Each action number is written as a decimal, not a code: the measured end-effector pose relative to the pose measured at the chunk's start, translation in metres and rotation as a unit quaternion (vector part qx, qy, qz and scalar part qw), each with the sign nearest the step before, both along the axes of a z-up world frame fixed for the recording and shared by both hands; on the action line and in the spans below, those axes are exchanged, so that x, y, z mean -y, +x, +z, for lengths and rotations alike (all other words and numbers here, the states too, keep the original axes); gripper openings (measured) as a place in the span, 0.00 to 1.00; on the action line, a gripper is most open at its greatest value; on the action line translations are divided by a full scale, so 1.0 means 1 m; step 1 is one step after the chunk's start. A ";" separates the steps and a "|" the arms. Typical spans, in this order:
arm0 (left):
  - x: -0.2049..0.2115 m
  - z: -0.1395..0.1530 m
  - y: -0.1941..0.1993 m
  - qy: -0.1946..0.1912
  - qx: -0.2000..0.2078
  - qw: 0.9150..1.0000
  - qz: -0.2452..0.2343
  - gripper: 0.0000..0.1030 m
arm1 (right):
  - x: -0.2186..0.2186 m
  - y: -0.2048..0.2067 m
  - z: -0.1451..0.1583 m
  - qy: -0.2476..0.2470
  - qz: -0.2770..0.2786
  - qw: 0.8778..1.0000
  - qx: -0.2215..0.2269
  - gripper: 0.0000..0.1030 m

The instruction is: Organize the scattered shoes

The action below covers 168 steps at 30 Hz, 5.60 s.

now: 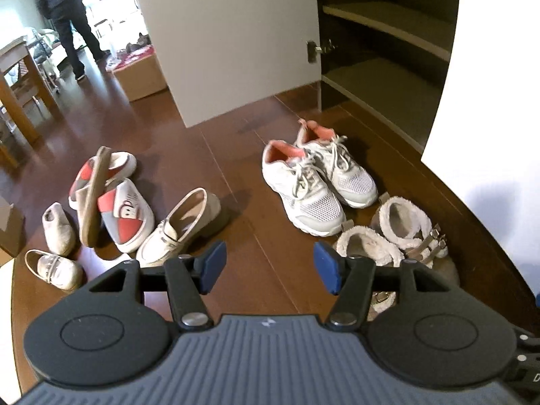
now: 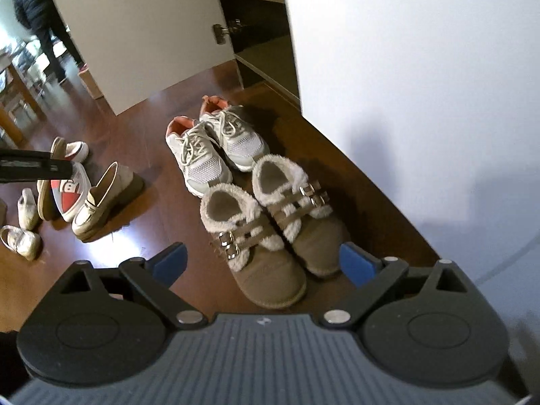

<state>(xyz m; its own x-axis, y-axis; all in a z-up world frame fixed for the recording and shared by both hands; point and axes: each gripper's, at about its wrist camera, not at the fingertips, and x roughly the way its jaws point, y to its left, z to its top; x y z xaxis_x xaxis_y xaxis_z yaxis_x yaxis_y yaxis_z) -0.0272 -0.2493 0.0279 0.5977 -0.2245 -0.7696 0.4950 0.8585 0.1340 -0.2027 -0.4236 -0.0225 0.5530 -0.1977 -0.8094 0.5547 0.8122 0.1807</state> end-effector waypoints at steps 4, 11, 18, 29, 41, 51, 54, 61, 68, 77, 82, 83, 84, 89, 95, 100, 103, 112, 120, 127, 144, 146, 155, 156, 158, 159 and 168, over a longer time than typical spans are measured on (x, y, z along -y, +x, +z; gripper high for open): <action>-0.006 0.016 -0.004 0.004 0.024 0.999 -0.039 0.78 | -0.009 -0.013 0.015 -0.008 -0.014 1.000 0.009 0.93; -0.015 0.039 -0.008 0.013 0.056 0.994 -0.098 0.78 | -0.027 -0.007 0.023 -0.036 0.011 0.999 0.005 0.95; -0.030 0.030 0.006 0.014 0.011 0.996 -0.082 0.78 | -0.040 0.008 0.007 -0.038 0.036 0.998 -0.030 0.95; -0.072 0.015 0.018 0.030 -0.017 0.999 -0.034 0.78 | -0.048 0.028 -0.011 -0.035 0.063 0.996 -0.059 0.95; -0.126 0.005 0.024 0.065 -0.021 0.998 -0.018 0.79 | -0.060 0.046 -0.030 -0.048 0.095 0.989 -0.099 0.96; -0.262 0.020 0.041 0.167 -0.043 0.983 0.062 0.79 | -0.100 0.075 -0.049 -0.037 0.150 0.981 -0.119 0.98; -0.292 0.035 0.045 0.152 -0.078 0.980 0.099 0.79 | -0.117 0.089 -0.057 -0.035 0.174 0.975 -0.133 0.98; -0.350 0.058 0.051 0.089 -0.037 0.983 0.158 0.91 | -0.150 0.124 -0.061 -0.053 0.221 0.963 -0.142 0.99; -0.409 0.034 0.069 0.070 -0.107 0.966 0.226 0.91 | -0.196 0.165 -0.082 -0.061 0.280 0.944 -0.165 0.99; -0.483 0.030 0.067 0.088 -0.099 0.935 0.328 0.91 | -0.302 0.252 -0.099 -0.014 0.462 0.882 -0.089 0.99; -0.509 0.025 0.071 0.094 -0.102 0.918 0.371 0.91 | -0.389 0.339 -0.115 -0.006 0.565 0.825 -0.011 0.99; -0.514 0.025 0.073 0.090 -0.101 0.914 0.383 0.91 | -0.406 0.357 -0.121 -0.011 0.580 0.815 -0.002 0.99; -0.520 0.024 0.076 0.087 -0.100 0.909 0.395 0.91 | -0.420 0.371 -0.126 -0.012 0.589 0.808 0.005 0.99; -0.542 0.006 0.096 0.068 -0.134 0.896 0.418 0.92 | -0.513 0.468 -0.172 -0.011 0.622 0.782 0.037 0.99; -0.547 -0.004 0.107 0.091 -0.139 0.895 0.414 0.92 | -0.598 0.540 -0.226 -0.035 0.622 0.782 0.008 0.99; -0.550 -0.012 0.109 0.117 -0.147 0.889 0.418 0.92 | -0.608 0.552 -0.260 -0.067 0.591 0.803 -0.025 0.88; -0.547 -0.014 0.108 0.113 -0.160 0.892 0.407 0.92 | -0.593 0.535 -0.254 -0.081 0.606 0.791 -0.022 0.81; -0.516 -0.003 0.104 0.090 -0.151 0.920 0.350 0.92 | -0.445 0.358 -0.231 -0.070 0.606 0.788 -0.085 0.85; -0.476 0.004 0.107 0.100 -0.150 0.933 0.311 0.92 | -0.428 0.306 -0.243 -0.086 0.643 0.758 -0.066 0.99; -0.437 0.001 0.116 0.168 -0.127 0.934 0.289 0.92 | -0.410 0.305 -0.234 -0.076 0.586 0.803 -0.073 0.69; -0.291 0.003 0.120 0.203 -0.087 0.965 0.141 0.92 | -0.132 0.186 -0.229 -0.127 0.319 0.930 -0.131 0.73; -0.275 0.003 0.119 0.201 -0.084 0.968 0.123 0.92 | -0.134 0.177 -0.231 -0.126 0.326 0.927 -0.135 0.82; -0.239 -0.010 0.126 0.215 -0.088 0.968 0.092 0.92 | -0.130 0.140 -0.230 -0.100 0.281 0.951 -0.085 0.72; -0.238 -0.011 0.127 0.215 -0.088 0.968 0.092 0.92 | -0.132 0.139 -0.229 -0.106 0.276 0.952 -0.082 0.70; -0.234 -0.012 0.129 0.215 -0.085 0.969 0.089 0.92 | -0.132 0.137 -0.229 -0.109 0.260 0.956 -0.077 0.68; -0.233 -0.012 0.129 0.216 -0.085 0.969 0.088 0.92 | -0.132 0.138 -0.230 -0.115 0.248 0.959 -0.076 0.68; -0.221 -0.015 0.125 0.226 -0.082 0.968 0.070 0.92 | -0.121 0.134 -0.229 -0.129 0.213 0.964 -0.094 0.66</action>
